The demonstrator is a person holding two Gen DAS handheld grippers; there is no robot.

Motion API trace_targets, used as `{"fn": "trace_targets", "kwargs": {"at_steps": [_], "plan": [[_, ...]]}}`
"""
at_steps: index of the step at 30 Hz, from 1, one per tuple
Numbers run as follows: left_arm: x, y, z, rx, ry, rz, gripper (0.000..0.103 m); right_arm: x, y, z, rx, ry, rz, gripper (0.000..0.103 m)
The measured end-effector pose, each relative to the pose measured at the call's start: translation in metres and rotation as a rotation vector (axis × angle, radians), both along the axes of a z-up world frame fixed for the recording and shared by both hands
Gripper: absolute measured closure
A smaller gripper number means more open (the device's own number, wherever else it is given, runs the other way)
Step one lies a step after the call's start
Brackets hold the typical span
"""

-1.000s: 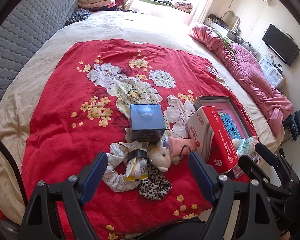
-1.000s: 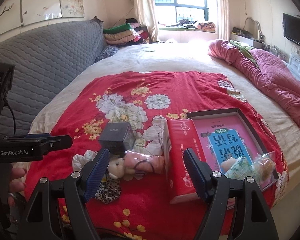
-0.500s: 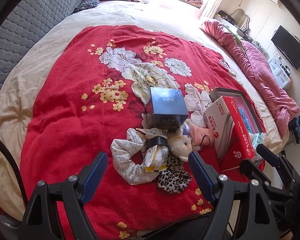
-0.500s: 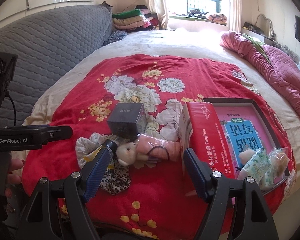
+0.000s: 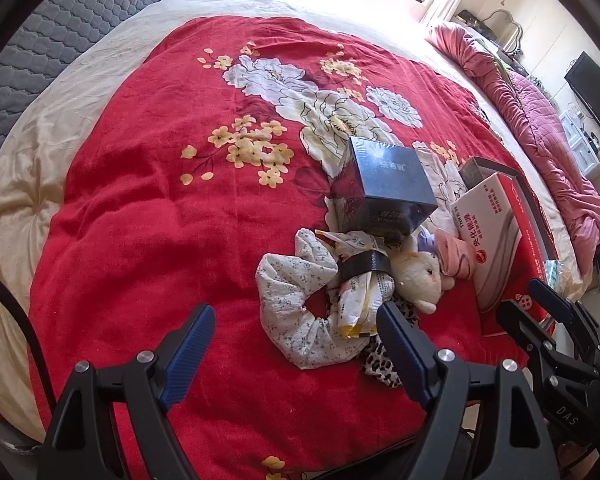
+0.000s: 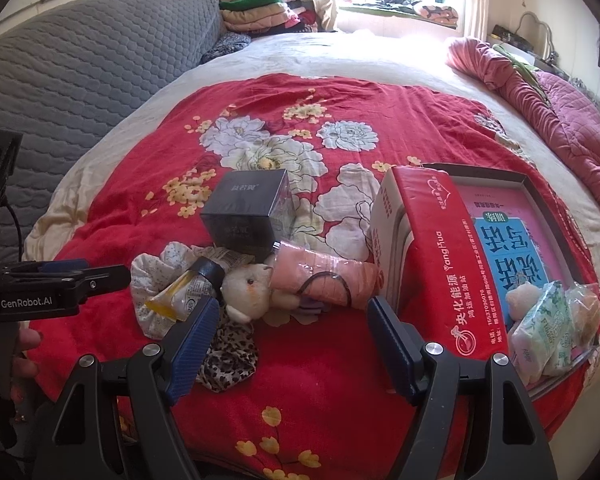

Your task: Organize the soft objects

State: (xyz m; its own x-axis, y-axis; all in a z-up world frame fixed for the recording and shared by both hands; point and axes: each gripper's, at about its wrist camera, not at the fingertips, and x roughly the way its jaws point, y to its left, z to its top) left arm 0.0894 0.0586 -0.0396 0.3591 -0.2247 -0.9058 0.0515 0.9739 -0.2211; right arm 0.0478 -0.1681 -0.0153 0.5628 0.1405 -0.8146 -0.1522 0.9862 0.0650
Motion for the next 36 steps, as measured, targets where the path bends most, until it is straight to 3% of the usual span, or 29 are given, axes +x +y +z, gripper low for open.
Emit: {"fn": "trace_targets", "kwargs": {"at_steps": [22,31,36], "plan": [[0.027,0.009,-0.044,-0.048,0.058,0.03,0.021,0.07,0.022,-0.056,-0.097,0.062,-0.067,0.026],[0.033,0.008,-0.063,-0.075,0.08,0.028,0.023,0.069,0.014,-0.059,-0.073,0.068,-0.073,0.049],[0.036,0.004,-0.068,-0.093,0.081,0.02,0.039,0.063,0.015,-0.055,-0.069,0.049,-0.049,0.064]]}}
